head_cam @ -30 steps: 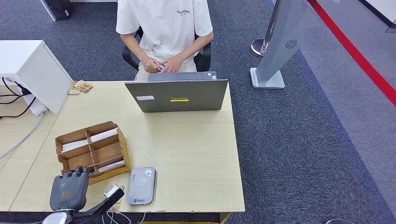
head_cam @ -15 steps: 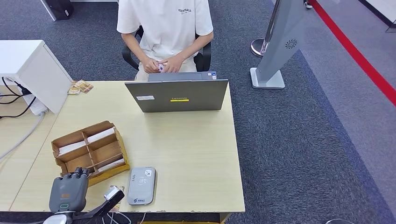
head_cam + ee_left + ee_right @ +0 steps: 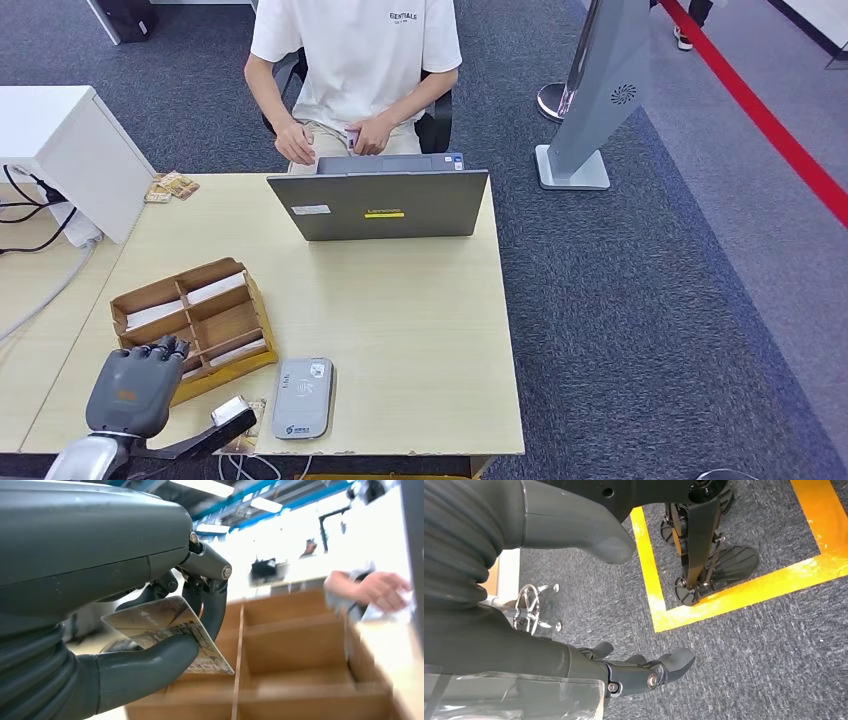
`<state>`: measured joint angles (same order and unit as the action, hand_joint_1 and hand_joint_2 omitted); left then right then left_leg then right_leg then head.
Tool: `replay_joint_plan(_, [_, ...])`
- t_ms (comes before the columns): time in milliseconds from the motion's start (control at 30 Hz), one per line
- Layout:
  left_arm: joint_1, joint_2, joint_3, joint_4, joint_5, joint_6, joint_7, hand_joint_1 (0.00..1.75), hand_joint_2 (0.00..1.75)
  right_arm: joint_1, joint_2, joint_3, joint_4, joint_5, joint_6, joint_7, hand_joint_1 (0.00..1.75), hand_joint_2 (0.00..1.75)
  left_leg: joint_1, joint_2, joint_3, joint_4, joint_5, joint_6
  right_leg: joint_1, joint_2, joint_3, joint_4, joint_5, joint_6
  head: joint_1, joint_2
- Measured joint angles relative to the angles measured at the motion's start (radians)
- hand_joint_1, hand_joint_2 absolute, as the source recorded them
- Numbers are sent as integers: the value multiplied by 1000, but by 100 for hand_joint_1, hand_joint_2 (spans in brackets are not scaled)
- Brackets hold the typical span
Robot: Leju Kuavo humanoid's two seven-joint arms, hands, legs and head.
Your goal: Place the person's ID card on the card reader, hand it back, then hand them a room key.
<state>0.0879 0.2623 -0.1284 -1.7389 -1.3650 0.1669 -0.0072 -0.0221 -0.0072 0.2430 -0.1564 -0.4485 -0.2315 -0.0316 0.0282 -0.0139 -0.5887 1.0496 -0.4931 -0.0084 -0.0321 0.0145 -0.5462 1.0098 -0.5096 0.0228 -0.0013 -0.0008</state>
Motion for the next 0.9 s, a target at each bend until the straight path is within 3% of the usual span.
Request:
replay_joint_plan(233, [-52, 80, -42, -92, 46, -23, -9, 175, 175, 2, 4, 0, 0, -4, -2, 3, 0, 175, 0, 0, 0, 0, 0, 0, 0, 0, 0, 0, 0, 0, 0, 0])
replay_joint_plan(533, [-150, 134, -74, -114, 103, -89, -26, 175, 175, 2, 6, 0, 0, -2, -2, 9, 0, 175, 0, 0, 0, 0, 0, 0, 0, 0, 0, 0, 0, 0, 0, 0])
replay_joint_plan(667, [-256, 115, -109, -71, 58, -63, 12, 175, 175, -1, 9, 4, 0, 16, 5, 18, 0, 175, 0, -1, 0, 0, 1, 0, 0, -1, 0, 0, 0, 0, 0, 0])
replay_joint_plan(900, [-439, 15, -137, 136, -55, 125, 69, 175, 175, -9, 10, 38, 0, 64, 33, 39, 0, 175, -1, 0, 0, 0, 2, 0, -1, 0, 0, 0, 2, 0, 0, 0])
